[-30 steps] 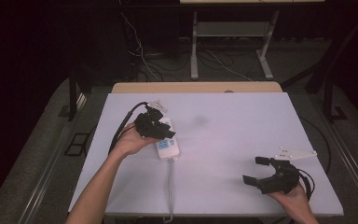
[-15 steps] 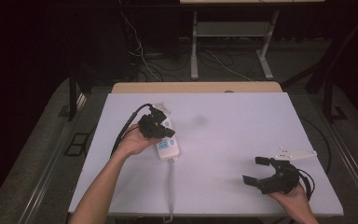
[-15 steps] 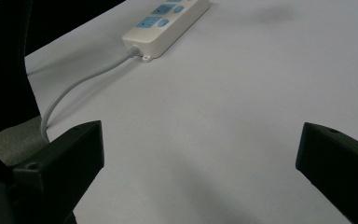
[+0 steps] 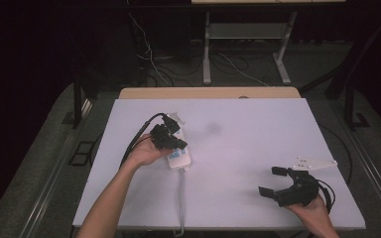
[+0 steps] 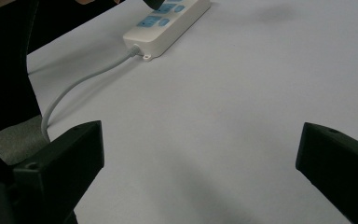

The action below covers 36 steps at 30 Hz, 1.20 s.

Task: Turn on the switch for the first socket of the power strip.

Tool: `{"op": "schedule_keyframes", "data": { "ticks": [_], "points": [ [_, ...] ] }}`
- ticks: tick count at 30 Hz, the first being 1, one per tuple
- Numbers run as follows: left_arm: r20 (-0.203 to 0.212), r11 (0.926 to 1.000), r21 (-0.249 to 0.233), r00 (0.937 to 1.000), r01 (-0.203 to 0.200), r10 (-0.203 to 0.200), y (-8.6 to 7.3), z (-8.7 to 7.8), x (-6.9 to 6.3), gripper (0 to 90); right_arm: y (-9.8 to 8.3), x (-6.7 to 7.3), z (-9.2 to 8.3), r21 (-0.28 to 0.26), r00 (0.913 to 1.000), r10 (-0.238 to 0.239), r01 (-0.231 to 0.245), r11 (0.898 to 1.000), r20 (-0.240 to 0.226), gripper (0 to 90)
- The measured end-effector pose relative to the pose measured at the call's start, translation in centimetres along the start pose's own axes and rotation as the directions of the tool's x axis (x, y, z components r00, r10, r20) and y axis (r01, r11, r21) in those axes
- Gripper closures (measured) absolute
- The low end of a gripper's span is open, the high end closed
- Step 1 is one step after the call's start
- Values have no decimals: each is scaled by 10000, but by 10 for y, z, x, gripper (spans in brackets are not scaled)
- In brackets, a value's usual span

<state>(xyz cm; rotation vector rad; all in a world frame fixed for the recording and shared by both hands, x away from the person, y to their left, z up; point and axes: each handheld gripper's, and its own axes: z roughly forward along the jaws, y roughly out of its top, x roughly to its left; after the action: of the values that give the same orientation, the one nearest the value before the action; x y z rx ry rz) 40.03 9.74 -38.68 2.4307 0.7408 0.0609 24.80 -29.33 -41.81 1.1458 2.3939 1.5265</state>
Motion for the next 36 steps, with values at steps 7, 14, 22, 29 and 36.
{"op": "schedule_keyframes", "data": {
  "ticks": [7,14,22,29,36],
  "points": [
    [-42,9999,136,10000,16,-16,-2,7,2,890,0,0,0,4,10000,-21,21,10000,-22,6],
    [-49,9997,223,10000,62,-61,-4,13,4,889,0,0,-1,1,10000,-21,21,10000,-32,6],
    [48,10000,31,9999,95,-95,-9,13,6,885,1,1,-7,-442,9997,-118,127,9989,204,6],
    [213,9959,-574,9974,704,-693,-19,15,8,898,1,0,-12,-679,9996,-18,37,9977,271,6],
    [-461,9979,-513,9981,392,-416,-18,16,-2,900,2,3,-11,-728,9997,-90,107,9973,233,6]
  ]
}}
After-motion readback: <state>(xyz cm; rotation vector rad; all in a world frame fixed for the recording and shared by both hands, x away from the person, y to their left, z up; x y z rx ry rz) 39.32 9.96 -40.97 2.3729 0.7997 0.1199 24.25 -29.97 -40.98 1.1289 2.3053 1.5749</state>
